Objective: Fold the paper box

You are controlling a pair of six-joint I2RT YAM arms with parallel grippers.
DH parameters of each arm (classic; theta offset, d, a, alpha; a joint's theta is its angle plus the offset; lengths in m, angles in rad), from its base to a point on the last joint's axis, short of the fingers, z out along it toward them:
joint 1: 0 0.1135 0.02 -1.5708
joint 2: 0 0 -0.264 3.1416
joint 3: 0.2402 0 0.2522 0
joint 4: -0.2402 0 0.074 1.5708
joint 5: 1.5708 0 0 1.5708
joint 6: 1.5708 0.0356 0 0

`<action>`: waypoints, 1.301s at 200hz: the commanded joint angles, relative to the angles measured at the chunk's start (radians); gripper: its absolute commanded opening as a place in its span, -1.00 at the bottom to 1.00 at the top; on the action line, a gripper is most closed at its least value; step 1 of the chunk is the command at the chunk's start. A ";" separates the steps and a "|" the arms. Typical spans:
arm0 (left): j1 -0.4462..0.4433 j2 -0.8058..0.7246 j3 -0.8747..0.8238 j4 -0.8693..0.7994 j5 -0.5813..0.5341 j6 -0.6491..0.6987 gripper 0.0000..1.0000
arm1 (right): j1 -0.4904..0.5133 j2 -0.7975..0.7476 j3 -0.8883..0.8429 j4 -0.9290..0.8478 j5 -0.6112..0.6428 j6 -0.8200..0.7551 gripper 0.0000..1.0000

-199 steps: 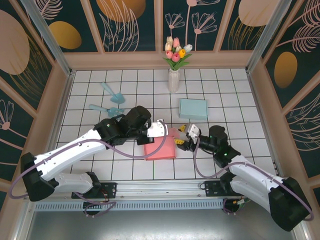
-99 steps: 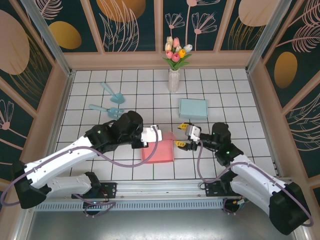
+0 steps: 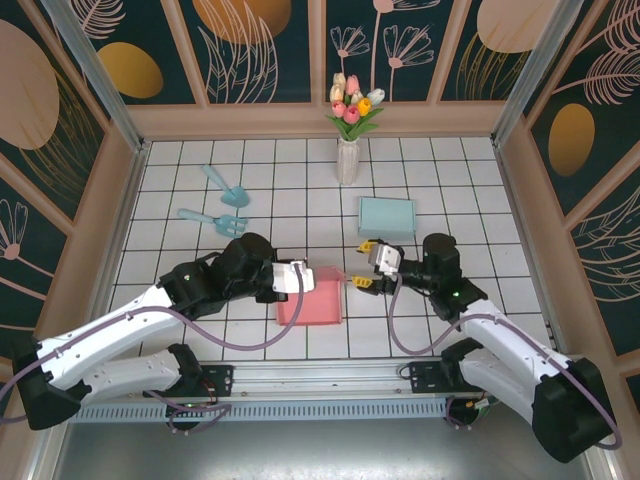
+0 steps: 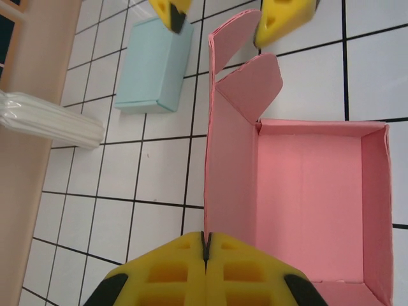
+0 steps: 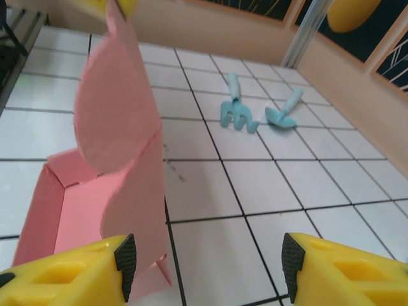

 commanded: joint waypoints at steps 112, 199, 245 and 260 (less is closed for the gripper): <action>-0.003 0.006 -0.013 0.023 0.070 0.024 -1.00 | 0.184 0.159 0.071 0.088 0.042 -0.048 0.09; -0.003 -0.003 -0.023 0.053 0.074 0.018 -1.00 | 0.202 0.189 0.094 0.055 0.065 -0.042 -0.88; -0.003 -0.027 -0.017 0.166 0.069 -0.098 -0.76 | 0.158 0.200 0.058 0.081 0.074 0.016 -1.00; -0.002 -0.060 -0.023 0.261 0.103 -0.187 -0.57 | 0.113 0.190 0.031 0.103 0.052 0.035 -1.00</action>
